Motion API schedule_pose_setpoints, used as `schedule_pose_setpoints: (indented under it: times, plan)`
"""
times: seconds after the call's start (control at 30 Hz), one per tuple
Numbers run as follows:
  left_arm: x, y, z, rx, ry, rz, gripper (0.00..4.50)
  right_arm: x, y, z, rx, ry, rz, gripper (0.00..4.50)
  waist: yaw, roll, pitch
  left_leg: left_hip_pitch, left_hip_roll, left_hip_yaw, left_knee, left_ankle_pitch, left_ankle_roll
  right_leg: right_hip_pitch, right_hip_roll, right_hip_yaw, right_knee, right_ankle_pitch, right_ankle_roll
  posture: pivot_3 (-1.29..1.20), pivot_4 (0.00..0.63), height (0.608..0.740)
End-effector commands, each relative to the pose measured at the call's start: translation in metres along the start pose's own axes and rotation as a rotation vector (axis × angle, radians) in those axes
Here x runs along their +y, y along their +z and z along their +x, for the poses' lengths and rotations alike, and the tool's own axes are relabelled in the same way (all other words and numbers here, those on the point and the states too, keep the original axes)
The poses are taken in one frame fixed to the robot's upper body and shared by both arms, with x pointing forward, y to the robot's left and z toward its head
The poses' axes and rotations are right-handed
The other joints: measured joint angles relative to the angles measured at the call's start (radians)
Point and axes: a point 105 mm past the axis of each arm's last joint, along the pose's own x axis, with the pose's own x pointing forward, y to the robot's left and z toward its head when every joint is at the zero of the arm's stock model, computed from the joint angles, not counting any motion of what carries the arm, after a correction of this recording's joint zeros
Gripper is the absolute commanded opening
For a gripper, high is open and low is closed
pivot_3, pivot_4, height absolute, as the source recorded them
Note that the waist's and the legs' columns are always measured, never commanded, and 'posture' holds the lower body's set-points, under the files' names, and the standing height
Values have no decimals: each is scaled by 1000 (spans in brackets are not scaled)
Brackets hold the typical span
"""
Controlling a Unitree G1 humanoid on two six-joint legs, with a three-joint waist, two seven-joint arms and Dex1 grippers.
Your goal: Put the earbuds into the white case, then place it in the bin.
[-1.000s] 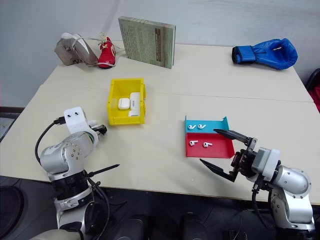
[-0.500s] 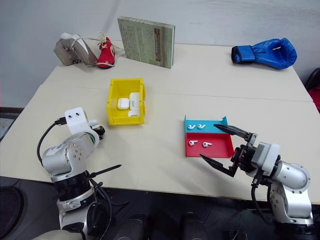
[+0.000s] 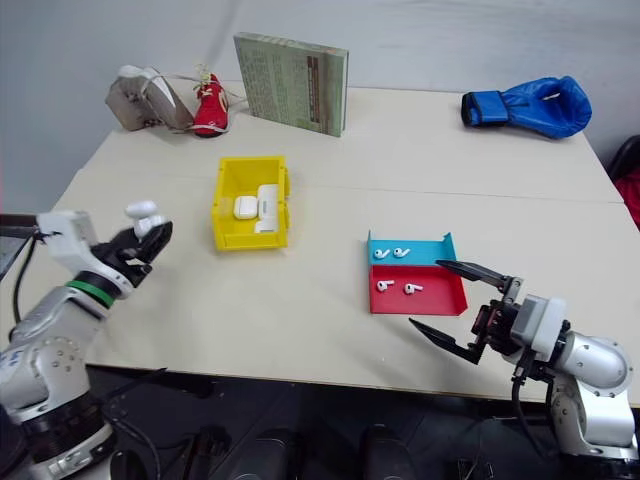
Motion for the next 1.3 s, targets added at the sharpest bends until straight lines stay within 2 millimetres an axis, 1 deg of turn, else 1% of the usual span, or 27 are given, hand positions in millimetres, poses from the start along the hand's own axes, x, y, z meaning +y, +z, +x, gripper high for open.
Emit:
schedule_pose_setpoints:
  times: [0.03, 0.13, 0.17, 0.2, 0.27, 0.33, 0.4, 0.47, 0.5, 0.6, 0.63, 0.67, 0.73, 0.83, 0.87, 0.97, 1.0, 1.03, 1.1, 1.2, 1.3]
  plan:
    - [-57, 18, 7, -133, -432, 88, 2794, -5, 7, -16, 24, -15, -25, 4500, 7, 0, 0, 0, 0, -1, 0, 0, 0, 1, 0, 0, -1, 0, 0, 0, 150, 740]
    - [-92, 20, 13, -209, -675, 28, 2794, -6, 10, -24, 55, -31, -39, 4500, 6, 0, 0, -1, -1, -2, -1, 0, 2, 2, -1, -1, -3, 0, 0, 0, 150, 740]
    - [-105, 21, 12, -247, -766, -9, 2794, -7, 12, -28, 69, -44, -46, 4500, 3, 0, 0, -1, -1, -1, -1, -1, 2, 2, -1, -1, -3, 0, 0, 0, 150, 740]
    - [-116, 24, 9, -322, -851, -46, 2794, -7, 13, -33, 86, -58, -53, 4500, 2, 0, 0, -1, -1, -1, -1, -1, 2, 1, -1, -1, -3, 0, 0, 0, 150, 740]
    - [-135, 17, 8, -354, -990, -116, 2794, -3, 13, -45, 137, -81, -50, 4500, 0, 1, 0, -1, -1, -1, -1, -1, 2, 1, -1, -2, -3, 0, 0, 0, 150, 740]
    - [-150, 7, 10, -348, -1082, -156, 2794, 4, 12, -60, 195, -110, -24, 4500, 0, 1, 0, -1, 0, 0, -2, -1, 2, 1, 1, -2, -3, 0, 0, 0, 150, 740]
    - [-166, -2, 7, -356, -1199, -201, 2794, 9, 11, -79, 260, -152, 6, 4500, 0, 1, 0, -1, 0, 0, -2, -1, 2, 1, 2, -1, -3, 0, 1, 0, 150, 740]
    - [-177, -9, 7, -370, -1264, -223, 2794, 15, 10, -96, 323, -178, 23, 4500, -1, 1, 0, -1, 0, 1, -1, 0, 3, 1, 2, 0, -3, 0, 1, 0, 150, 740]
    - [-180, -11, 7, -376, -1281, -228, 2794, 17, 10, -102, 345, -183, 26, 4500, -1, 1, 0, 0, 0, 2, -1, 0, 3, 2, 2, 1, -3, 0, 1, 0, 150, 740]
    - [-189, -24, 11, -420, -1311, -244, 2794, 22, 4, -127, 422, -247, 57, 4500, -1, 0, 0, 1, 0, 3, -1, 0, 3, 3, 2, 2, -3, 0, 1, 0, 150, 740]
    - [-192, -28, 11, -423, -1328, -232, 2794, 22, 2, -131, 440, -260, 62, 4500, -1, 0, 0, 1, 0, 3, -1, 0, 3, 3, 2, 2, -3, 0, 1, 0, 150, 740]
    - [-195, -30, 11, -428, -1341, -233, 2794, 19, 2, -131, 437, -271, 60, 4500, -3, 1, 0, 1, 0, 3, -1, 0, 3, 3, 2, 2, -4, 0, 1, 0, 150, 740]
    - [-198, -29, 9, -441, -1363, -230, 2794, 13, 3, -126, 439, -274, 52, 4500, -8, 1, 0, 1, 0, 3, -2, 0, 3, 3, 3, 3, -4, 0, 1, 0, 150, 740]
    - [-199, -30, 5, -448, -1373, -230, 2794, 0, -1, -113, 513, -262, 71, 4500, -14, 3, -1, 1, 1, 3, -1, 0, 3, 3, 3, 3, -3, 0, 1, 0, 150, 740]
    - [-199, -32, 4, -439, -1378, -223, 2794, -3, 1, -105, 509, -243, 91, 4500, -15, 4, -1, 1, 1, 4, -1, 0, 3, 3, 3, 4, -3, 0, 1, 0, 150, 740]
    - [-200, -43, -3, -406, -1391, -202, 2794, -6, 15, -64, 428, -99, 130, 4500, -20, 4, -1, 1, 1, 3, -1, 0, 3, 3, 3, 3, -3, 0, 1, 0, 150, 740]
    - [-199, -47, -5, -389, -1397, -216, 2794, -6, 15, -54, 449, -60, 167, 4500, -21, 4, -1, 2, 1, 3, -1, 0, 3, 3, 3, 3, -3, 0, 1, 0, 150, 740]
    - [-198, -51, -7, -383, -1387, -209, 2794, -6, 10, -48, 536, -18, 180, 4500, -20, 4, -1, 1, 1, 3, -1, 0, 3, 3, 3, 3, -3, 0, 1, 0, 150, 740]
    - [-196, -56, -8, -377, -1368, -203, 2794, -4, 5, -34, 628, 74, 208, 4500, -18, 4, -1, 1, 1, 2, -1, 0, 3, 3, 3, 3, -3, 0, 1, 0, 150, 740]
    - [-196, -56, -10, -385, -1346, -201, 2794, -7, 4, -7, 667, 155, 226, 4500, -11, 3, -1, 0, 1, 0, 0, 0, 3, 3, 3, 2, -4, 0, 1, 0, 150, 740]
    - [-197, -57, -13, -382, -1341, -202, 2794, -7, -2, 7, 720, 192, 238, 4500, 0, 4, -1, -2, 1, -1, 0, 0, 3, 0, 2, 2, -4, 0, 1, 0, 150, 740]
